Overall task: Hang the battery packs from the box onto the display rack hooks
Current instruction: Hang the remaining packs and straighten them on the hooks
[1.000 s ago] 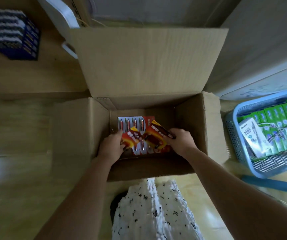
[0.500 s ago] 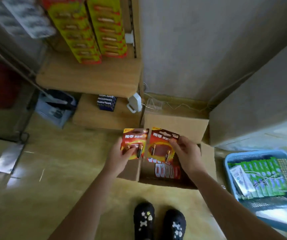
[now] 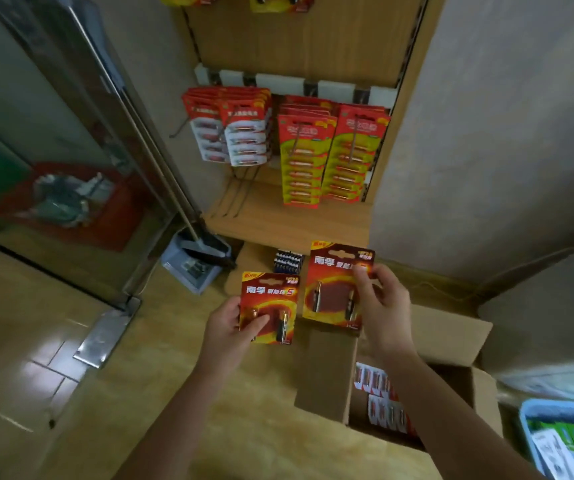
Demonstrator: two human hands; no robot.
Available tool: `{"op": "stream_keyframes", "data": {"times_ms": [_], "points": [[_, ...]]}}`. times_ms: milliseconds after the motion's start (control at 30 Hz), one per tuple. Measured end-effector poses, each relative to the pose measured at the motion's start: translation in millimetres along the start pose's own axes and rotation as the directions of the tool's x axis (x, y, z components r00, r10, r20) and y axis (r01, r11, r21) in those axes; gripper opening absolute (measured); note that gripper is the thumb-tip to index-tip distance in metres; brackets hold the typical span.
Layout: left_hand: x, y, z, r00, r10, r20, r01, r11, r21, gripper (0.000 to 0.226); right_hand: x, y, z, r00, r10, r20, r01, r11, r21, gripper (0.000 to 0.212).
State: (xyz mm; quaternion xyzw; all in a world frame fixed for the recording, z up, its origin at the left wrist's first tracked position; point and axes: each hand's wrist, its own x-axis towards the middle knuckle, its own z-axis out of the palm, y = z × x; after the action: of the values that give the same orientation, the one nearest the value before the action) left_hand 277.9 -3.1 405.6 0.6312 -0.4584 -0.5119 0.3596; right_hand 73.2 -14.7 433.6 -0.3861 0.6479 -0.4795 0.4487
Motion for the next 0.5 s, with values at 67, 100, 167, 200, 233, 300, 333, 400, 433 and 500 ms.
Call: {"op": "stream_keyframes", "data": {"times_ms": [67,100,167,200,233,300,333,400,433,500], "points": [[8,4,-24,0.999,0.03,0.018,-0.03,1.0,0.002,0.026,0,-9,25,1.0,-0.006,-0.02,0.007,1.0,0.03,0.013],[13,5,-35,0.999,0.043,0.027,-0.043,0.999,0.001,0.025,0,-14,37,1.0,-0.009,-0.03,0.01,0.999,0.04,0.011],[23,10,-58,0.997,0.062,0.04,-0.062,0.998,-0.001,0.025,-1,-25,63,0.999,-0.019,-0.05,0.022,0.998,0.057,0.015],[27,12,-70,0.996,0.072,0.044,-0.072,0.997,-0.001,0.025,0,-31,75,0.998,-0.03,-0.058,0.034,0.997,0.063,0.019],[33,14,-82,0.996,0.08,0.046,-0.08,0.997,-0.001,0.025,2,-36,86,0.997,-0.044,-0.064,0.049,0.996,0.074,0.021],[45,16,-103,0.994,0.097,0.048,-0.097,0.995,0.004,0.026,7,-48,104,0.996,-0.063,-0.067,0.071,0.991,0.115,0.02],[50,19,-111,0.994,0.099,0.046,-0.099,0.995,-0.002,0.027,9,-53,110,0.995,-0.075,-0.067,0.083,0.988,0.13,0.018],[62,32,-126,0.994,0.108,0.02,-0.108,0.994,-0.034,0.031,17,-70,119,0.992,-0.108,-0.072,0.116,0.984,0.132,0.011],[68,40,-130,0.993,0.118,0.01,-0.117,0.992,-0.048,0.033,21,-79,121,0.989,-0.129,-0.07,0.138,0.982,0.132,0.008],[80,58,-132,0.991,0.136,0.001,-0.136,0.988,-0.079,0.035,31,-98,126,0.983,-0.171,-0.073,0.179,0.974,0.137,0.008]]}}
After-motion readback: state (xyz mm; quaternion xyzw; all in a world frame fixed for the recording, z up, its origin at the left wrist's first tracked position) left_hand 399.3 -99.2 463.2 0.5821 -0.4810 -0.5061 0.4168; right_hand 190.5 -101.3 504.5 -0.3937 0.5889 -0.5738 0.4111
